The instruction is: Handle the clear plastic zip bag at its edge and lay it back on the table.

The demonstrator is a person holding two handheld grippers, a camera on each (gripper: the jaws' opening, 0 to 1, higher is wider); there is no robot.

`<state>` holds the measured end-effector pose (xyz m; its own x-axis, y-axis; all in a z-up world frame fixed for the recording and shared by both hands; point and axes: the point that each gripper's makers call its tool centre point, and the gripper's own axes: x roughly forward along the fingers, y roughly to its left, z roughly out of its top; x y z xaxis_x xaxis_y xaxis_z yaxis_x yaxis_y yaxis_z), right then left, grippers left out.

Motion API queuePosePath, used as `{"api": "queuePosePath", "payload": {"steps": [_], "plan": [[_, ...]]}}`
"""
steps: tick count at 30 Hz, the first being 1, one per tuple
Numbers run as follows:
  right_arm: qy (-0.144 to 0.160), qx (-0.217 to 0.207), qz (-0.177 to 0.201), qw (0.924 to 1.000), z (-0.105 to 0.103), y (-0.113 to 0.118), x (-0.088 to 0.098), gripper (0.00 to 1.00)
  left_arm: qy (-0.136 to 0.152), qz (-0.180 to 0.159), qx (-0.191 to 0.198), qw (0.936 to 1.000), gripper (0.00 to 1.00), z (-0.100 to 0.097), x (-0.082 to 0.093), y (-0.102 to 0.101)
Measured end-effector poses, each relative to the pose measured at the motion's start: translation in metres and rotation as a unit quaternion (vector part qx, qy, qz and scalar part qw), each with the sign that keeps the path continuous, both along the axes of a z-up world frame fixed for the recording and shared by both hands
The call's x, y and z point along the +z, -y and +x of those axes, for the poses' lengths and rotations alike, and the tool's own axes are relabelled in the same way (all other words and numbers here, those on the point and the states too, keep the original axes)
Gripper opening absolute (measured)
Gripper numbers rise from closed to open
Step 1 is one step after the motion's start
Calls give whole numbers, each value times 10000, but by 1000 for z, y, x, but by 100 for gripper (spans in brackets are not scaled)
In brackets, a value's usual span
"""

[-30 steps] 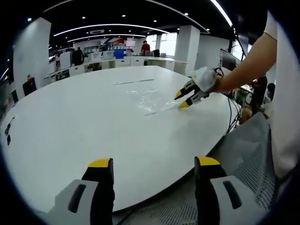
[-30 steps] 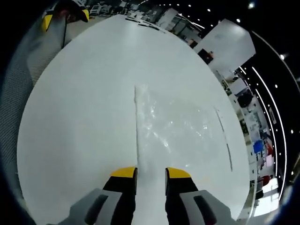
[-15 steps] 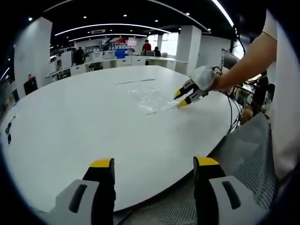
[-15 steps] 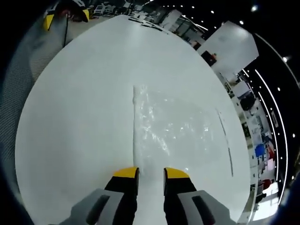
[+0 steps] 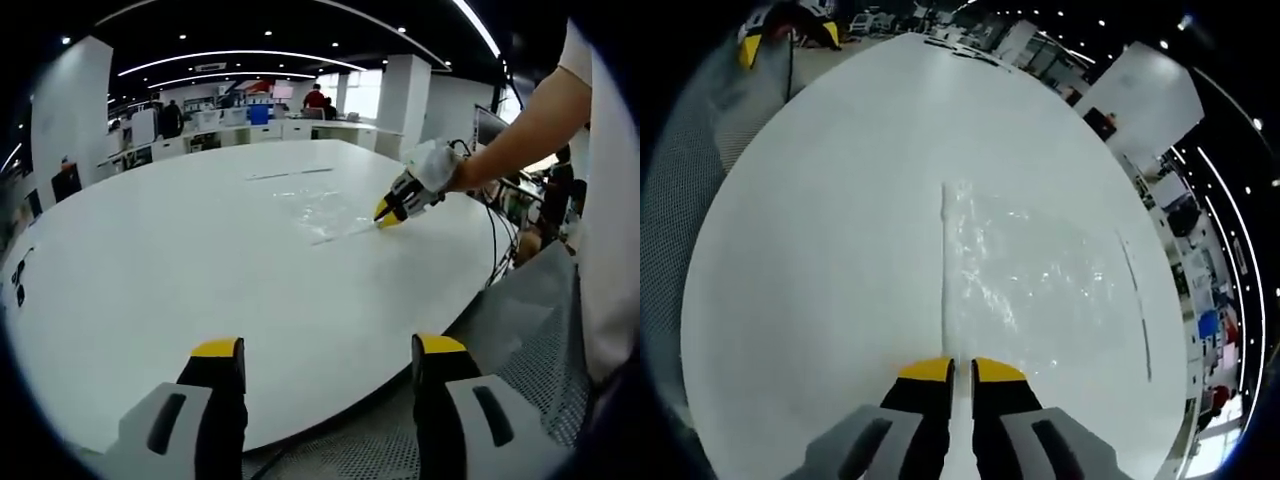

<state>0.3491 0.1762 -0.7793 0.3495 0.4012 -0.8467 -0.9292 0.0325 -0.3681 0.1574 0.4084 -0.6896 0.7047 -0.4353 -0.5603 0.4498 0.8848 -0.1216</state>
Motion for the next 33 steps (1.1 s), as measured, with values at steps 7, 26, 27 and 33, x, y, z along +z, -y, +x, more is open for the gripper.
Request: {"api": "queuePosePath", "payload": {"steps": [7, 26, 27, 33], "plan": [[-98, -6, 27, 9999, -2, 0, -1, 0, -5, 9, -9, 10000, 66, 0, -1, -1], [0, 106, 51, 9999, -6, 2, 17, 0, 16, 19, -13, 10000, 66, 0, -1, 0], [11, 104, 61, 9999, -6, 2, 18, 0, 16, 19, -16, 10000, 66, 0, -1, 0], [143, 190, 83, 9997, -11, 0, 33, 0, 24, 14, -42, 10000, 65, -1, 1, 2]]}}
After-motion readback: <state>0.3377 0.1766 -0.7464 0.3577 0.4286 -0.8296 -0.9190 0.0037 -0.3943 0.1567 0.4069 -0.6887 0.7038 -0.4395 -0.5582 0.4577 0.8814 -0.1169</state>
